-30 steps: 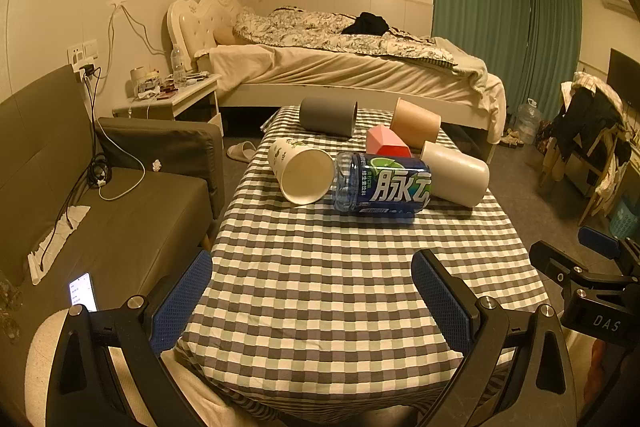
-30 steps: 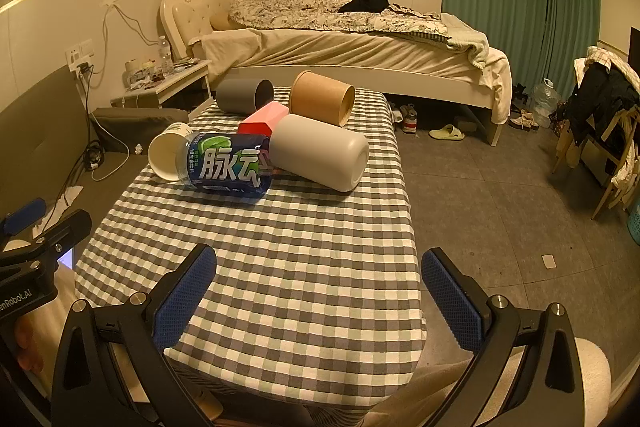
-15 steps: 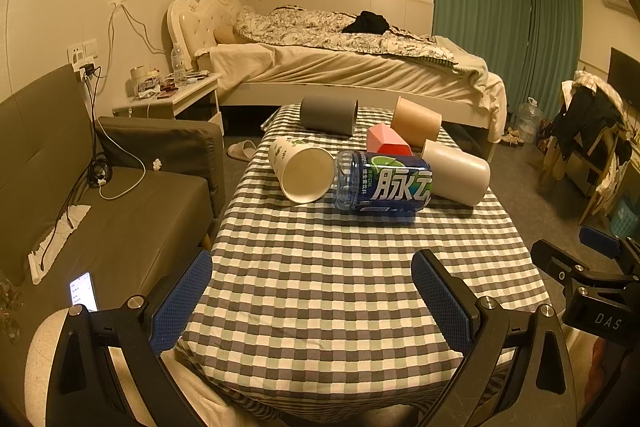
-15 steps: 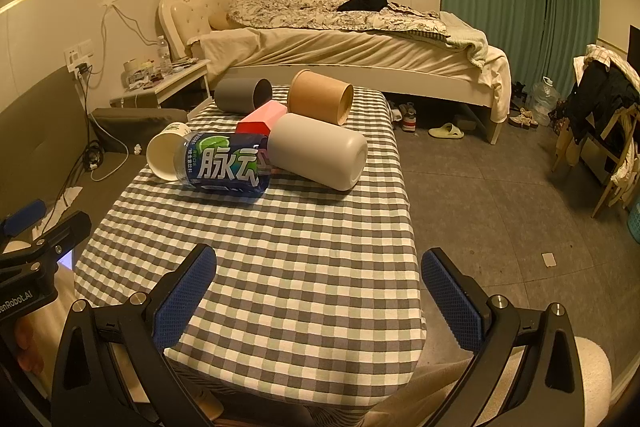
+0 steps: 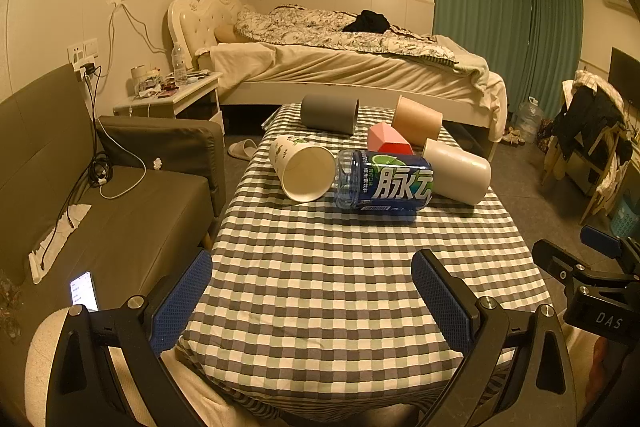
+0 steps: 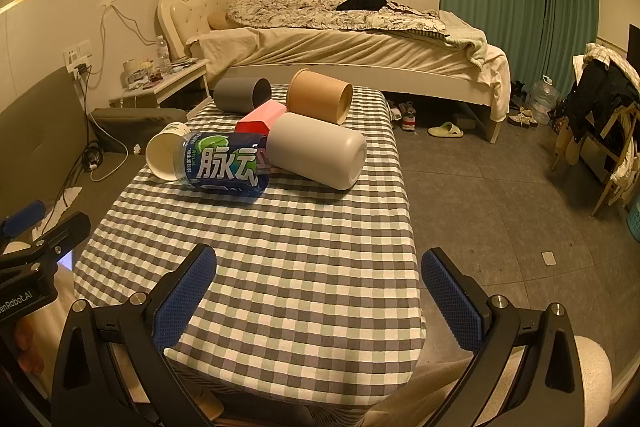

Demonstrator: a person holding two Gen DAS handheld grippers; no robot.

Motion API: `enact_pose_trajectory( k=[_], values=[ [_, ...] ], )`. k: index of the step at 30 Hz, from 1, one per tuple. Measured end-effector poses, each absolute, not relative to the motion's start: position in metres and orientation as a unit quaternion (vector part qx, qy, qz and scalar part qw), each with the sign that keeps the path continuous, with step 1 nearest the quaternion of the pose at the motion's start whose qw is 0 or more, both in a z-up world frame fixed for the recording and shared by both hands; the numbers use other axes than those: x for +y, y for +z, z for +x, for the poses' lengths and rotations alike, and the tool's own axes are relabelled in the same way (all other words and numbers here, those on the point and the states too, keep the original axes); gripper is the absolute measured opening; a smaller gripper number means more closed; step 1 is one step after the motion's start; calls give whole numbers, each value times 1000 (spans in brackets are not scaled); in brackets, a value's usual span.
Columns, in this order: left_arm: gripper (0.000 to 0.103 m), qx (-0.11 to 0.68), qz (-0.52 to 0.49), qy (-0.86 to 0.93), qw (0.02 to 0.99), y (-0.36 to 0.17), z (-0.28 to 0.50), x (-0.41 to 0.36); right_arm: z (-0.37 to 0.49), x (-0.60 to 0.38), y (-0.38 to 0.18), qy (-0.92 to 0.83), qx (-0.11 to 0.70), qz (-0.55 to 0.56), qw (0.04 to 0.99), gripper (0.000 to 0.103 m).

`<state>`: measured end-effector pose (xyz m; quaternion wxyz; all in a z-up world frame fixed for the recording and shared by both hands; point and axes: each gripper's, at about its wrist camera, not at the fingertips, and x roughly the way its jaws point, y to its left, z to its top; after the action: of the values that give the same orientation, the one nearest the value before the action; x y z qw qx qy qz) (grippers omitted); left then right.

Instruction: Flip cup upside down

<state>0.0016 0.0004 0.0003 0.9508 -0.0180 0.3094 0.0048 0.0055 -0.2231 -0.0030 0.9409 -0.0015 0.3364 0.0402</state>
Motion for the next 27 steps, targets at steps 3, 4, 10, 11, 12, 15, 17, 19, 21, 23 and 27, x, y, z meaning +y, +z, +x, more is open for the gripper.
enact_pose_trajectory(
  k=[3,4,10,11,12,15,17,19,21,23,27],
  values=[
    [103,310,-18,5,951,0,2,0,5,-223,-3,40,336,-2,941,103],
    [103,310,-18,5,951,0,2,0,5,-223,-3,40,336,-2,941,103],
    [103,310,-18,5,950,0,2,0,5,-224,-3,40,337,-2,941,103],
    [103,310,-18,5,950,0,2,0,4,-224,-3,40,337,-2,941,103],
    [103,310,-17,5,950,0,2,0,5,-224,-3,40,337,-2,941,103],
    [103,313,-17,4,950,-1,0,1,3,-225,-5,40,337,-3,941,103],
    [103,315,-16,4,949,-1,-1,1,4,-225,-7,40,337,-5,940,103],
    [103,318,-17,4,948,-2,-1,3,3,-225,-9,42,338,-7,940,103],
    [103,322,-17,6,947,-10,-2,5,3,-221,-12,43,341,-12,939,103],
    [103,327,-14,9,945,-10,1,5,3,-219,-12,44,345,-15,937,103],
    [103,333,-22,7,943,-4,10,8,7,-210,-7,49,349,-23,935,103]
  ],
)
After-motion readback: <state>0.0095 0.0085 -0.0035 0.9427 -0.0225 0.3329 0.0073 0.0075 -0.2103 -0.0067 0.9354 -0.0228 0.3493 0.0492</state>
